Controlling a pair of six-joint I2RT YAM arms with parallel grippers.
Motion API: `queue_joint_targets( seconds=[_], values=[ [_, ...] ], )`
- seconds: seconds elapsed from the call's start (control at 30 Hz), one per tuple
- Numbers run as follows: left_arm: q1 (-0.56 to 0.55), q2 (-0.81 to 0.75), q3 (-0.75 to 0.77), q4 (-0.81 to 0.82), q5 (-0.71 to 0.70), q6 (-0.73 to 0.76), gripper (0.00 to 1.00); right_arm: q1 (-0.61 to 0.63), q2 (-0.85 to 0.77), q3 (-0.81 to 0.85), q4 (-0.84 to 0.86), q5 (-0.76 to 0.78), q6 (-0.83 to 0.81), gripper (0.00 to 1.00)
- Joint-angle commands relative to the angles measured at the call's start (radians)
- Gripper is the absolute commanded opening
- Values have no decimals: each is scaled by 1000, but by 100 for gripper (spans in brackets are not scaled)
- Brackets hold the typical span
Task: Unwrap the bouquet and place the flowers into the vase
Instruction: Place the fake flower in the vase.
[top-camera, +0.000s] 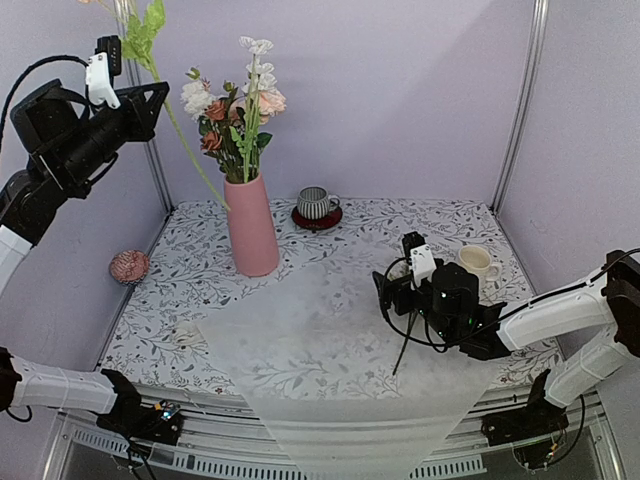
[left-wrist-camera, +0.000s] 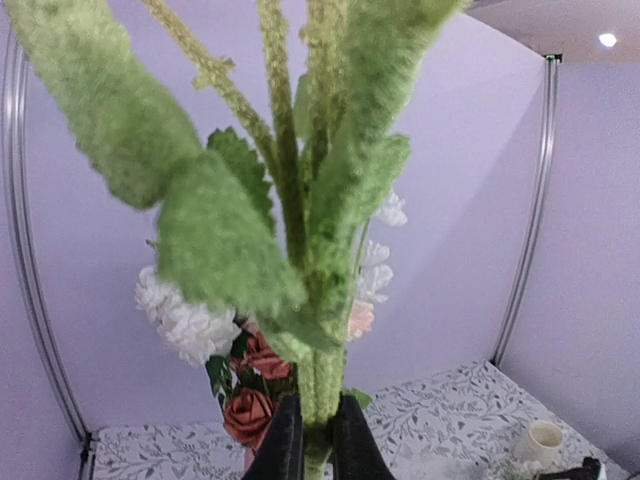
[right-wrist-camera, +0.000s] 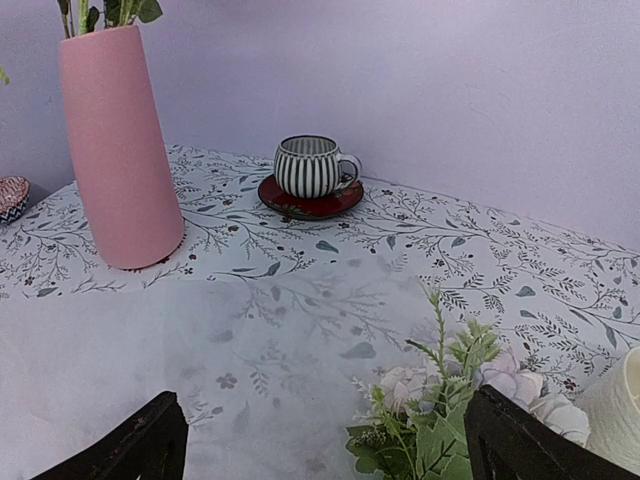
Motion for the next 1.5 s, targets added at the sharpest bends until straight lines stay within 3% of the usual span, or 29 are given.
queue_joint_targets(
  seconds=[0.0, 0.63, 1.13, 1.47],
  values=[
    [13, 40, 81, 125, -62, 126, 4, 3, 6, 18, 33, 10, -10, 99],
    [23, 181, 113, 295, -94, 218, 4, 3, 13, 21, 30, -4, -15, 99],
    [49, 284, 117, 274, -14, 106, 4, 2, 27, 35, 16, -19, -14, 99],
    [126, 334, 113, 201, 33, 18, 4, 2, 28, 38, 10, -20, -14, 99]
  ],
)
